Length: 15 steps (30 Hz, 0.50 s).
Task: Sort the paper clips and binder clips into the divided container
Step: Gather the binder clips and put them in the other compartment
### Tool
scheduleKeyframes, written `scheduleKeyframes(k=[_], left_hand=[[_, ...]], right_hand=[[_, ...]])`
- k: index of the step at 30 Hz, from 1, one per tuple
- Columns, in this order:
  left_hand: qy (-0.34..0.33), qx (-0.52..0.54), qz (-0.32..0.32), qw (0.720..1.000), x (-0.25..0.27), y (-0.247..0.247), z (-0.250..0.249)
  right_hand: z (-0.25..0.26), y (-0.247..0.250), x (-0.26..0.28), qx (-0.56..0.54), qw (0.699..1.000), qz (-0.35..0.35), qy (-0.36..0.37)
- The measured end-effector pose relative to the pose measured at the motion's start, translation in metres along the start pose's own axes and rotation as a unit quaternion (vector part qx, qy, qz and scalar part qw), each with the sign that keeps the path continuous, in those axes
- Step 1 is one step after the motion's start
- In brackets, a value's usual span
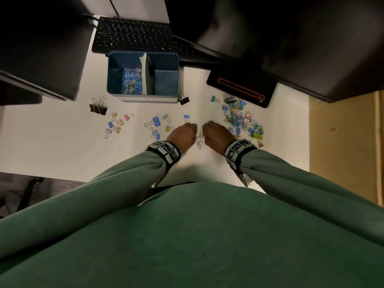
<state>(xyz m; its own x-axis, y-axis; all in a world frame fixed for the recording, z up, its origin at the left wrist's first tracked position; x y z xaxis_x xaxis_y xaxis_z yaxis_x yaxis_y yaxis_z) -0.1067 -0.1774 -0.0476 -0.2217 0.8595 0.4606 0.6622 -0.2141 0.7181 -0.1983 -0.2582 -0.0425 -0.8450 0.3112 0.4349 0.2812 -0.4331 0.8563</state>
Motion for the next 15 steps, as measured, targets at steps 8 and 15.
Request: scheduleKeyframes(k=[8, 15], left_hand=[[0.037, 0.213, -0.044, 0.975, 0.019, 0.04, 0.009], [0.091, 0.275, -0.281, 0.915, 0.04, 0.166, 0.057]], right_hand=[[-0.025, 0.01, 0.006, -0.184, 0.981, 0.017, -0.061], [0.048, 0.089, -0.042, -0.353, 0.932, -0.079, 0.005]])
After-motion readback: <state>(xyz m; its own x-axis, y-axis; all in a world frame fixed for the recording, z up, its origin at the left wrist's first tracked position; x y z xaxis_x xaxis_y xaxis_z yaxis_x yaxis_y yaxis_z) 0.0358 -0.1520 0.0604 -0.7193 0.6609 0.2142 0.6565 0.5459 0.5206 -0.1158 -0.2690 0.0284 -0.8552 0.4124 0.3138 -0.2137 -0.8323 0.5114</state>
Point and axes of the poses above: each hand's wrist, its own x-axis away from the middle knuckle, its own y-axis out of the back of the hand, z = x × y, the point moved 4 cm from there along -x, towards the middle knuckle, and after that the axes turned 10 degrees about x, right-handed, at the moved point
